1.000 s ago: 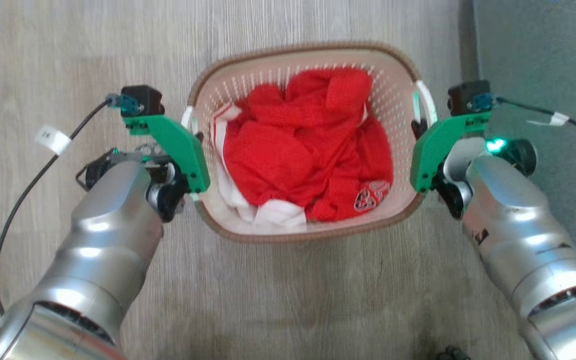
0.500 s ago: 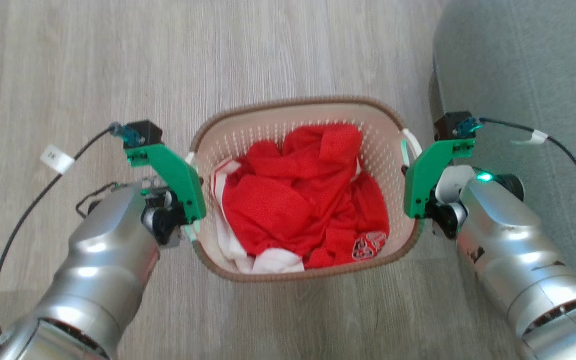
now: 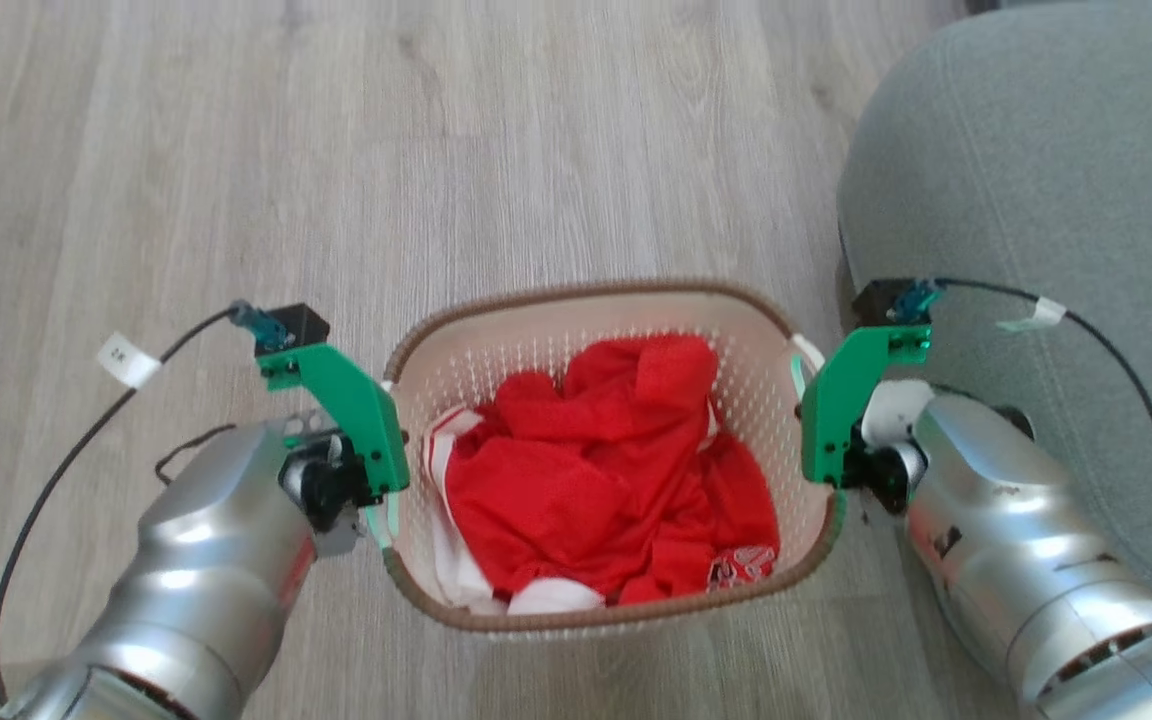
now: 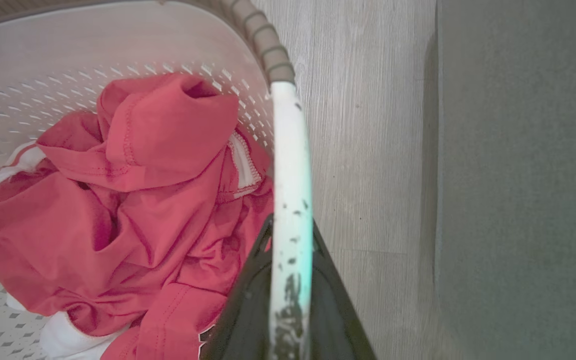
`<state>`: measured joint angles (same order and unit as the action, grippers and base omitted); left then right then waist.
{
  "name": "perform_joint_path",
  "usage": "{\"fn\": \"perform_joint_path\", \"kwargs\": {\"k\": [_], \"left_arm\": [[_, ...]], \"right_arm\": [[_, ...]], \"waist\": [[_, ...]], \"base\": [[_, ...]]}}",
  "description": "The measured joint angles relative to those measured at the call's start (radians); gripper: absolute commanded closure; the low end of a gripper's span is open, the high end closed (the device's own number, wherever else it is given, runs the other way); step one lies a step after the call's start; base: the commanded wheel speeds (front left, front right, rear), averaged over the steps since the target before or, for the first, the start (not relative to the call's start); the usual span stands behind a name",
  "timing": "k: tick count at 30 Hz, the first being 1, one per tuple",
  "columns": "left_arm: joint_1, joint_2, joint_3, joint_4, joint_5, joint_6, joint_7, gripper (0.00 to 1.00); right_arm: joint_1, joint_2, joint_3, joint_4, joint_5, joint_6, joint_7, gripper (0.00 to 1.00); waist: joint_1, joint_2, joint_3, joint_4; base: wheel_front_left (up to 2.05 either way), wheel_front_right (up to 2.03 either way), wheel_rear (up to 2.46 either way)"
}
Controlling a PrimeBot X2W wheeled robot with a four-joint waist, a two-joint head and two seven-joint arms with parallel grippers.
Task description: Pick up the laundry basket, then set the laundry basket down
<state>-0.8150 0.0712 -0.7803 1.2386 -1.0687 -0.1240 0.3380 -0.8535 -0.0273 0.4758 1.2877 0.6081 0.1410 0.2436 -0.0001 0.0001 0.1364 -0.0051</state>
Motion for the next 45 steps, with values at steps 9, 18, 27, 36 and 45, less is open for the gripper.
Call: {"fn": "perform_joint_path", "kwargs": {"k": [9,18,27,36,45], "left_arm": [[0.05,-0.003,-0.015,0.015,-0.024,0.0,0.031,1.0],[0.072,-0.008,-0.019,0.03,-0.033,0.0,0.039,1.0],[0.077,-0.008,-0.023,0.031,-0.043,0.0,0.039,1.0],[0.077,-0.008,-0.028,0.033,-0.051,0.0,0.039,1.0],[0.077,-0.008,-0.043,0.033,-0.06,0.0,0.039,1.0]], "right_arm": [[0.051,0.008,-0.003,0.005,0.0,0.0,0.05,1.0],[0.083,0.012,-0.016,0.006,-0.001,0.0,0.063,1.0],[0.083,0.012,-0.027,0.006,-0.01,0.0,0.063,1.0],[0.083,0.013,-0.039,0.006,-0.019,0.0,0.063,1.0],[0.083,0.013,-0.035,0.006,-0.019,0.0,0.063,1.0]], "waist": [[0.0,0.0,-0.081,-0.001],[0.0,0.0,-0.115,-0.002],[0.0001,-0.0001,-0.112,-0.001],[0.0001,-0.0001,-0.114,0.0],[0.0001,-0.0001,-0.112,-0.001]], "base": [[0.0,0.0,0.0],[0.0,0.0,0.0],[0.0,0.0,0.0],[0.0,0.0,0.0],[0.0,0.0,0.0]]}}
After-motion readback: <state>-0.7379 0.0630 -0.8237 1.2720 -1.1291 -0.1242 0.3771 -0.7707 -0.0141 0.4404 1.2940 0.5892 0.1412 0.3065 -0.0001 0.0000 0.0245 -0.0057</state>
